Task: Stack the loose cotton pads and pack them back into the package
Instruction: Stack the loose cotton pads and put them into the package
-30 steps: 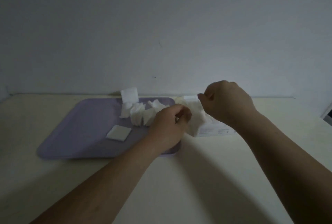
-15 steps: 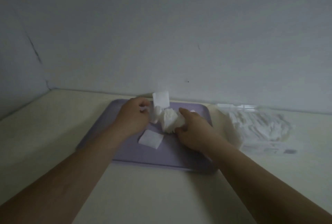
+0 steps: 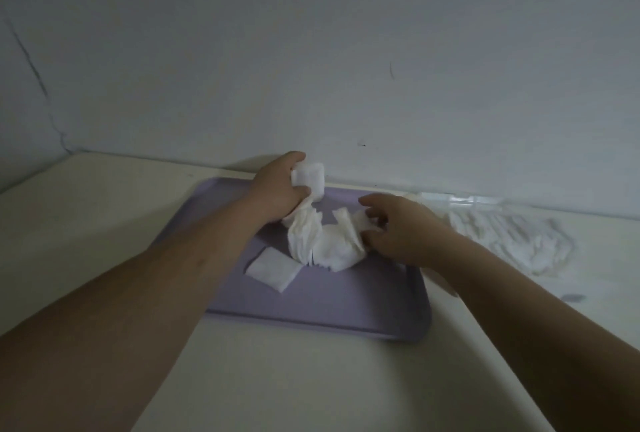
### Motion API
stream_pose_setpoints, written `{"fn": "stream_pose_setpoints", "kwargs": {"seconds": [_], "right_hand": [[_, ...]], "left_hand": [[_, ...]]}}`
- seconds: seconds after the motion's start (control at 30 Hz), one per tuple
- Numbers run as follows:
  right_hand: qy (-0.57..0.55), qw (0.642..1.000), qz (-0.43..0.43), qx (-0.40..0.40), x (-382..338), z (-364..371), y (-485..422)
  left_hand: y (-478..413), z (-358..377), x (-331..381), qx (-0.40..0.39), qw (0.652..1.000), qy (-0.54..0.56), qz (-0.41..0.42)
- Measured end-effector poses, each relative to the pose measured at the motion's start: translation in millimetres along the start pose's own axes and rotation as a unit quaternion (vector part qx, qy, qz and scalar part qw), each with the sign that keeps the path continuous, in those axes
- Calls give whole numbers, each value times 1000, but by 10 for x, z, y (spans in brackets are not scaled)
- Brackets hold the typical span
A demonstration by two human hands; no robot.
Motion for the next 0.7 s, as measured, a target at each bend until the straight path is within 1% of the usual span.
{"fn": "stream_pose_setpoints", "kwargs": {"seconds": [0.1,0.17,0.23,0.3,0.33,0.4,0.47,0.53,0.57,0.63,0.67,0.7], "right_hand": [[12,1000,-24,-8,-87,16,-32],[12,999,-13,-40,-103,55,-43],[23,998,-5,-60,-124,88,-55],[27,999,7,-46,-125,55,-63],[11,999,20,-35,-113,25,-56],[-51,997,58,-14,-56,-39,-19],[-94,991,92,19,19,-140,11],[-112,986,98,72,68,-283,19],[-107,984,93,106,81,-375,18],[-84,980,72,167,57,-589,69],[-90,976,64,188,33,-657,101],[-128,969,66,201,24,-708,154]], "left_hand": [[46,-74,-15,10,998,49,-40],[117,-153,5,15,996,63,-60],[193,-301,66,40,994,73,-68],[268,-485,154,72,990,95,-73],[303,-586,203,89,988,105,-74],[406,-780,299,119,980,138,-80],[563,-913,418,127,968,197,-92],[758,-953,534,106,953,258,-114],[871,-935,603,84,943,297,-127],[1110,-806,737,7,910,385,-154],[1231,-706,803,-41,895,415,-161],[1367,-602,888,-93,882,433,-160]]}}
Point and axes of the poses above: each hand's wrist, its own y-axis away from the middle knuckle, its own z-axis out of the palm, x = y × z, the point moved 8 cm from there along -y, towards the middle knuckle, and after that the axes turned 14 degrees about x, right-handed, at the moved point
